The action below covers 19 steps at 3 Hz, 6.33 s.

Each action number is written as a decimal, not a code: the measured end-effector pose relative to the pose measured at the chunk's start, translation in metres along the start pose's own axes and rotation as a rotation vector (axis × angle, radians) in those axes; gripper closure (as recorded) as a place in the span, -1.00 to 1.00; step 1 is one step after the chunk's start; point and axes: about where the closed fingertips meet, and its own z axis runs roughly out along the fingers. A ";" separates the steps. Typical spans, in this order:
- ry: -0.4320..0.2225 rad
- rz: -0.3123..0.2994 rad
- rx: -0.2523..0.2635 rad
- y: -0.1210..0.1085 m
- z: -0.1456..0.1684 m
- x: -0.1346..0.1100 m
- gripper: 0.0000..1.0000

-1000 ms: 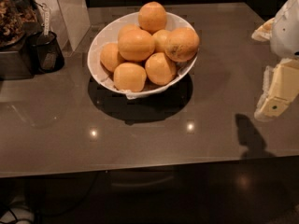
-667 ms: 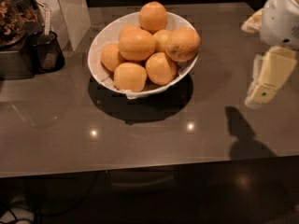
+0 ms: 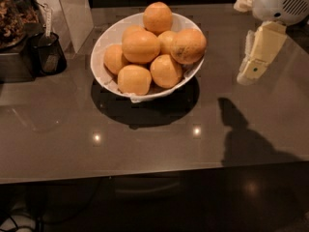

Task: Pick orange from white bowl

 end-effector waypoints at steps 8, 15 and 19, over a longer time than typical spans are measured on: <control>-0.211 -0.031 -0.071 -0.055 0.068 -0.061 -0.54; -0.183 -0.015 -0.162 -0.057 0.104 -0.059 0.89; -0.511 -0.019 -0.130 -0.040 0.035 -0.060 1.00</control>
Offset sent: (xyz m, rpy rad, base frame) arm 0.0326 0.0068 -0.0180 0.2030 -0.0116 -0.0091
